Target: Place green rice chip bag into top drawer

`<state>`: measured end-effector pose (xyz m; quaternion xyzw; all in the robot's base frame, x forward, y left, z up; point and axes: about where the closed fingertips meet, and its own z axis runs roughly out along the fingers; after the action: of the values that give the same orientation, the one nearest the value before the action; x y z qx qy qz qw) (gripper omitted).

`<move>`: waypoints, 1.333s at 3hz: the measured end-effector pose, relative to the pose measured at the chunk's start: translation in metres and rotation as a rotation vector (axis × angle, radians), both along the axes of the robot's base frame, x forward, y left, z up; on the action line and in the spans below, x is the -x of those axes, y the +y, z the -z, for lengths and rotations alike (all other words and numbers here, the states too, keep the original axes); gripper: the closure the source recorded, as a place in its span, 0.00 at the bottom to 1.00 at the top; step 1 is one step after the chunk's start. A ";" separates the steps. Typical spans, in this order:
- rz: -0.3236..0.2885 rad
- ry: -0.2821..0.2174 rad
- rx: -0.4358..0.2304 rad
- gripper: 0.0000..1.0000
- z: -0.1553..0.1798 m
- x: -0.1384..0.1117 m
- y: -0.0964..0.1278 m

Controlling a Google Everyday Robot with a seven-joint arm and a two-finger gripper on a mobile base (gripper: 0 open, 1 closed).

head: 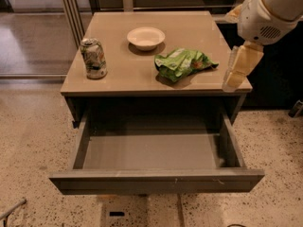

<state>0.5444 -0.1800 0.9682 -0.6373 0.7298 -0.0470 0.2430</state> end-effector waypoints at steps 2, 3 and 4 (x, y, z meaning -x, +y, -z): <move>-0.054 0.013 -0.069 0.00 0.031 -0.045 0.024; -0.070 0.015 -0.077 0.00 0.043 -0.049 0.026; -0.097 0.010 -0.108 0.00 0.063 -0.060 0.035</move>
Offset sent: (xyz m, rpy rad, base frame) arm 0.0350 0.0204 -0.0194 0.0548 0.0003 0.0467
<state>0.6040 -0.1451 0.9051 -0.6581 0.7006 0.0075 0.2757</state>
